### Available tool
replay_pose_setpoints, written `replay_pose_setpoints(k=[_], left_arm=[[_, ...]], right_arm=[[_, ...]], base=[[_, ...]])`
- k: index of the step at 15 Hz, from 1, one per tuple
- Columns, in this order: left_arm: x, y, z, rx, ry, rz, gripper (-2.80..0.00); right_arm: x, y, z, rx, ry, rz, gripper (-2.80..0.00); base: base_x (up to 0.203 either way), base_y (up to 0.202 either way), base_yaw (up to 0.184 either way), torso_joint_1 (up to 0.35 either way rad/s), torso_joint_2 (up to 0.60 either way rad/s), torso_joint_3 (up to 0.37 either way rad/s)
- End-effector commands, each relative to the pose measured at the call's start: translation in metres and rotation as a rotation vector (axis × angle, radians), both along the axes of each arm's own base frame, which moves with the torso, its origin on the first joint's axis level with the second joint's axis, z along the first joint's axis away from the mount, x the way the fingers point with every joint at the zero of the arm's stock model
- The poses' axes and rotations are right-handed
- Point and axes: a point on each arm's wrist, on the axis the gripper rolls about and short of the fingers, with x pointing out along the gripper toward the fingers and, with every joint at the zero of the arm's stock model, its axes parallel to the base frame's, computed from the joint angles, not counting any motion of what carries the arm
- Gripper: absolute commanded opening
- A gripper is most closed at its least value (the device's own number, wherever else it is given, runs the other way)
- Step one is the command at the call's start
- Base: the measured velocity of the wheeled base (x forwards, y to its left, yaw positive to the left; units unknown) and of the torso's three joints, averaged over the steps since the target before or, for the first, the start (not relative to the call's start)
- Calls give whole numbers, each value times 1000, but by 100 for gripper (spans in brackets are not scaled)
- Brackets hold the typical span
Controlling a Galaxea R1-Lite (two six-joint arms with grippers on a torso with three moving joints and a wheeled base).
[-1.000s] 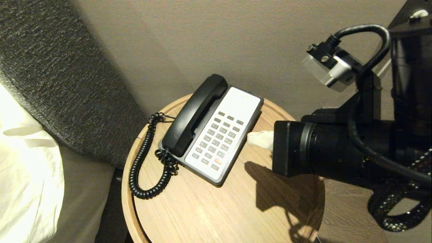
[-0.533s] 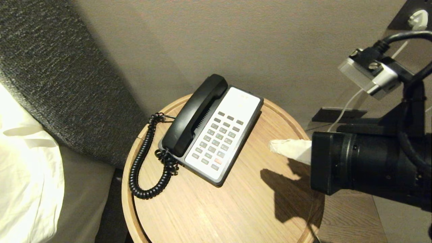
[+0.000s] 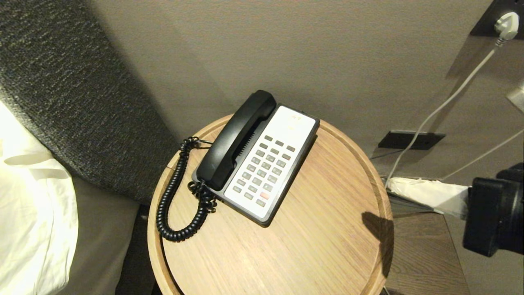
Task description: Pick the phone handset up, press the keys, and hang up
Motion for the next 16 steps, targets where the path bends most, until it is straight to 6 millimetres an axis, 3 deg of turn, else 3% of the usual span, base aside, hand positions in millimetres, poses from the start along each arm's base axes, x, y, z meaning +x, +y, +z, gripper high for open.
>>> replay_pose_setpoints(k=[1,2,4,6,9,12,16], left_arm=[[3,0,-11,1,41,0,-280],[3,0,-11,1,41,0,-280],[3,0,-11,1,41,0,-280],[3,0,-11,1,41,-1,-280],[3,0,-11,0,41,0,-280],[3,0,-11,0,41,0,-280],[3,0,-11,-1,41,0,-280]], right_arm=[[-9,-59,-24,8,-14,-204,-280],[-18,-83,-38,10,-18,-293,-280],[-53,-122,-65,49,-73,-419,-280],[-85,-134,-92,44,-137,-515,-280],[-119,-130,-139,-55,-294,-453,-280],[-120,-130,-178,-199,-372,-364,-280],[-117,-133,-184,-126,-415,-537,-280]], base=[[0,0,0,0,0,0],[0,0,0,0,0,0],[0,0,0,0,0,0],[0,0,0,0,0,0],[0,0,0,0,0,0],[0,0,0,0,0,0],[0,0,0,0,0,0]])
